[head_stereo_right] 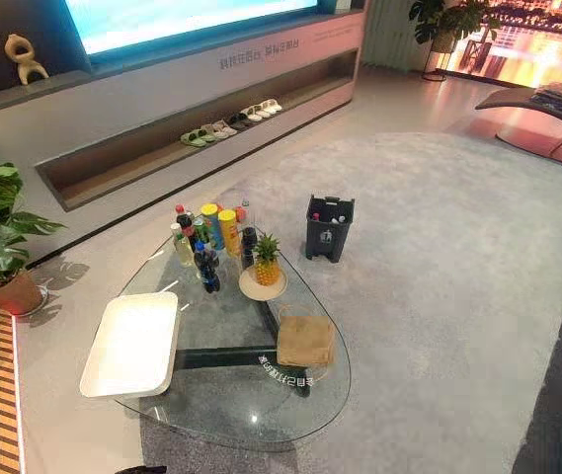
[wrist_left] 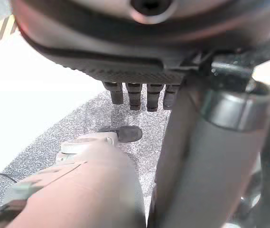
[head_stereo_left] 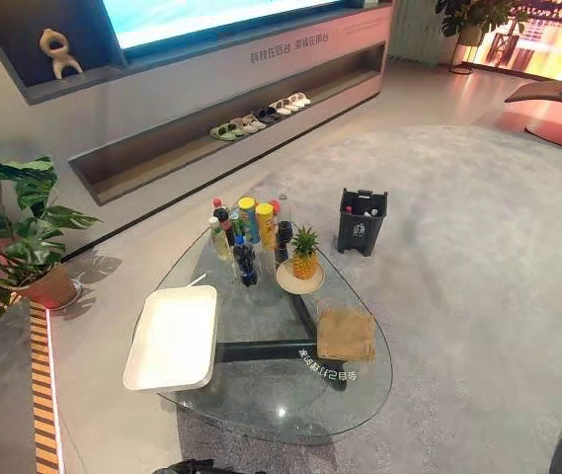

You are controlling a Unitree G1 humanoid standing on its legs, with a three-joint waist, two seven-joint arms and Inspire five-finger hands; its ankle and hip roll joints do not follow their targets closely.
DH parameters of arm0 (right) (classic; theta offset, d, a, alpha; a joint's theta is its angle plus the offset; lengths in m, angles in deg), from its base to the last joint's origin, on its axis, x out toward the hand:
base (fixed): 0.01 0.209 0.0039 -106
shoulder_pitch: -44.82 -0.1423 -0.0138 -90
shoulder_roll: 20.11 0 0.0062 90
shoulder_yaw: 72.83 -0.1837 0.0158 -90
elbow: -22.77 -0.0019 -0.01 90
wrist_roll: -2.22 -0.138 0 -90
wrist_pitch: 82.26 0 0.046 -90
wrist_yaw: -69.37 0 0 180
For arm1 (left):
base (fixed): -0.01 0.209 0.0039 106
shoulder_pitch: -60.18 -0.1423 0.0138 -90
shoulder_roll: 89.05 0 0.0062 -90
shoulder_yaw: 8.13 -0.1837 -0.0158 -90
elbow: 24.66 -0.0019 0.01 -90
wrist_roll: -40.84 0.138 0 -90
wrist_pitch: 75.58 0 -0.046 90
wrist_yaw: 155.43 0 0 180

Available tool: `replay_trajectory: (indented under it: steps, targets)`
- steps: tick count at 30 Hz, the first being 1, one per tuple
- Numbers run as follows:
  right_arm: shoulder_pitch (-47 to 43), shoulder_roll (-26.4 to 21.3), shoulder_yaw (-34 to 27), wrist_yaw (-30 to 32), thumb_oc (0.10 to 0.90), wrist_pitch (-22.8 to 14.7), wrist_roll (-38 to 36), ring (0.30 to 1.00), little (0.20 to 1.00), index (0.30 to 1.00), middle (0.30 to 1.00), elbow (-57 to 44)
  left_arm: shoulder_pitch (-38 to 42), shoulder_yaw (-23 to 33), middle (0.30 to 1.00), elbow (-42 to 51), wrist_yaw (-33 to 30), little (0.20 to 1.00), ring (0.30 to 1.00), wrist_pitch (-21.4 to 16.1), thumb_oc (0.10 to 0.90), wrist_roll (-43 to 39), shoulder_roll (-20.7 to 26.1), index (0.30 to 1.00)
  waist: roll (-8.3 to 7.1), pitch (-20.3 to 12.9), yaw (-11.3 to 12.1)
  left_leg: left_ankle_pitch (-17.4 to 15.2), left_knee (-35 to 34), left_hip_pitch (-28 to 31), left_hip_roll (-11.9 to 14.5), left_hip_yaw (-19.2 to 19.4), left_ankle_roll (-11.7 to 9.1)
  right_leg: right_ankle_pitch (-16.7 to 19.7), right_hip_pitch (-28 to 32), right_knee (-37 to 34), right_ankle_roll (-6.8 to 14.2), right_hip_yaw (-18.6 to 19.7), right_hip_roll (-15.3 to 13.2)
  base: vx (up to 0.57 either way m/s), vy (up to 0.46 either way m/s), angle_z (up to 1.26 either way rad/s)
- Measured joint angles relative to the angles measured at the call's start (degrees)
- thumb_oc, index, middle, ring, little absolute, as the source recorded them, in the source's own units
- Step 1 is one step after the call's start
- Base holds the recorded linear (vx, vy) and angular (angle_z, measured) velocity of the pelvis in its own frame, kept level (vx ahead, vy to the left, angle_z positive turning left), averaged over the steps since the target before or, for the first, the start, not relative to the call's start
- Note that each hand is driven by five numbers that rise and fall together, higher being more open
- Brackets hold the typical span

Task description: Wipe the table with a cloth and put it in the basket.

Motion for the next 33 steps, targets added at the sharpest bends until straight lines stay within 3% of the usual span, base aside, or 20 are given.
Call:
replay_trajectory:
  steps: [33]
  targets:
    - [0.01, 0.01, 0.16, 0.0, 0.8, 0.02, 0.0, 0.9, 0.9, 0.9, 0.9, -0.2, -0.28, -0.01, 0.9, 0.04, -0.1, 0.9, 0.9, -1.08, 0.8, -0.02, 0.0, 0.9, -0.11, 0.01, 0.03, 0.0, 0.0, 0.0, -0.01, -0.03, 0.0, 0.0, 0.01, 0.0, 0.0, -0.02, 0.0, 0.0, -0.007, -0.02]
